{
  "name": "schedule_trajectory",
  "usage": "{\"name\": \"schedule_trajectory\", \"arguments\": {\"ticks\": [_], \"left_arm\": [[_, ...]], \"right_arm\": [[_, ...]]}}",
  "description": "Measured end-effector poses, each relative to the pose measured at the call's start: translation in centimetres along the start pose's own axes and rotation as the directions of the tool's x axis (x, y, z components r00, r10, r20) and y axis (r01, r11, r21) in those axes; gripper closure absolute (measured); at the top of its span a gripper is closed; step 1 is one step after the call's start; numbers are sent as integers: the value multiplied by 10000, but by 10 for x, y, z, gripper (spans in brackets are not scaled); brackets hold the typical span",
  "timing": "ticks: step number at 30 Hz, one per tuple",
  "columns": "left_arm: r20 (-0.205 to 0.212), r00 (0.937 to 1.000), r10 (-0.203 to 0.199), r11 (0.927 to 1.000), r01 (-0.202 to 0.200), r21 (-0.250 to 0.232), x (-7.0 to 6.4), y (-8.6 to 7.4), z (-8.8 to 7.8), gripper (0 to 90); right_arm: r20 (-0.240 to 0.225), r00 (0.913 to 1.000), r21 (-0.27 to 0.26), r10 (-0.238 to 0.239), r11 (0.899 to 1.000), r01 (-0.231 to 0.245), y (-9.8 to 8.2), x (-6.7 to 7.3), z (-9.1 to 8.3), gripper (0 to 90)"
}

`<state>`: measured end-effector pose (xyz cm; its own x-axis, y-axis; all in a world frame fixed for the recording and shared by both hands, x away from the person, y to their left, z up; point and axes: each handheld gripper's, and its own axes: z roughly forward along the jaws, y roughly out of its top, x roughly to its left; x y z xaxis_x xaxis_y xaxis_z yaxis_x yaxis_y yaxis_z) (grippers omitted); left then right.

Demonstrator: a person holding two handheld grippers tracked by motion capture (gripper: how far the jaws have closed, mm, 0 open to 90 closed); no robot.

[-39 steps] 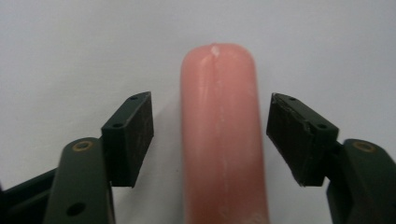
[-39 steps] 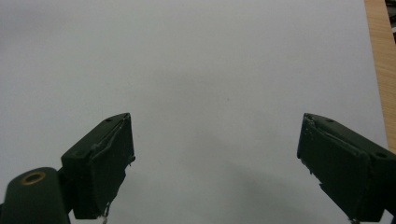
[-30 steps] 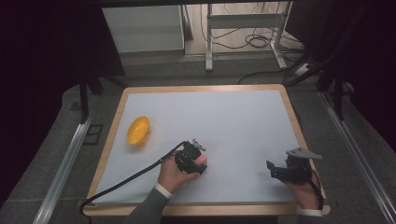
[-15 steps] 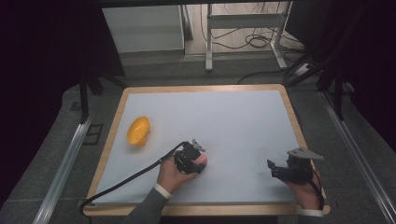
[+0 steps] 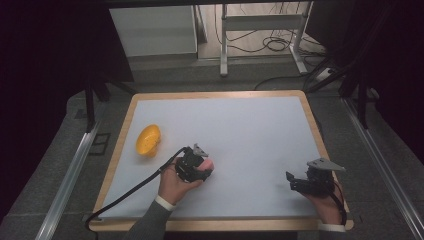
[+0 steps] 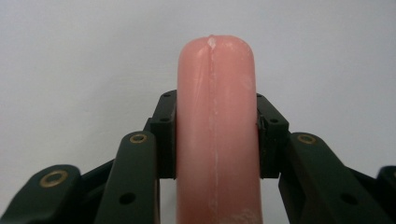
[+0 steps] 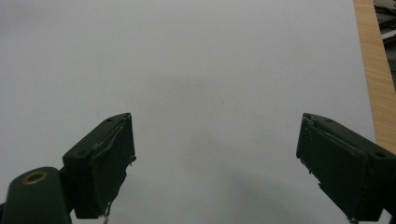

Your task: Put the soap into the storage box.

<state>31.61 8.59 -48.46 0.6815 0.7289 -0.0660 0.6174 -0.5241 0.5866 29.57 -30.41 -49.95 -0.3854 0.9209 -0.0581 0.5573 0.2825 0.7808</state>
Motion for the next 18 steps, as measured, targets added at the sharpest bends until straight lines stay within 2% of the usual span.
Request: {"name": "schedule_trajectory", "arguments": {"ticks": [6, 18], "left_arm": [[-107, 9995, -290, 9993, 287, -218, 14, -5, -11, 601], [-285, 9986, -445, 9983, 433, -390, 24, -8, -19, 601]], "right_arm": [[31, 9999, 19, 103, 9999, -103, 0, -2, 0, 110], [28, 10000, 88, 54, 9999, -55, -1, -1, 2, 110]]}}
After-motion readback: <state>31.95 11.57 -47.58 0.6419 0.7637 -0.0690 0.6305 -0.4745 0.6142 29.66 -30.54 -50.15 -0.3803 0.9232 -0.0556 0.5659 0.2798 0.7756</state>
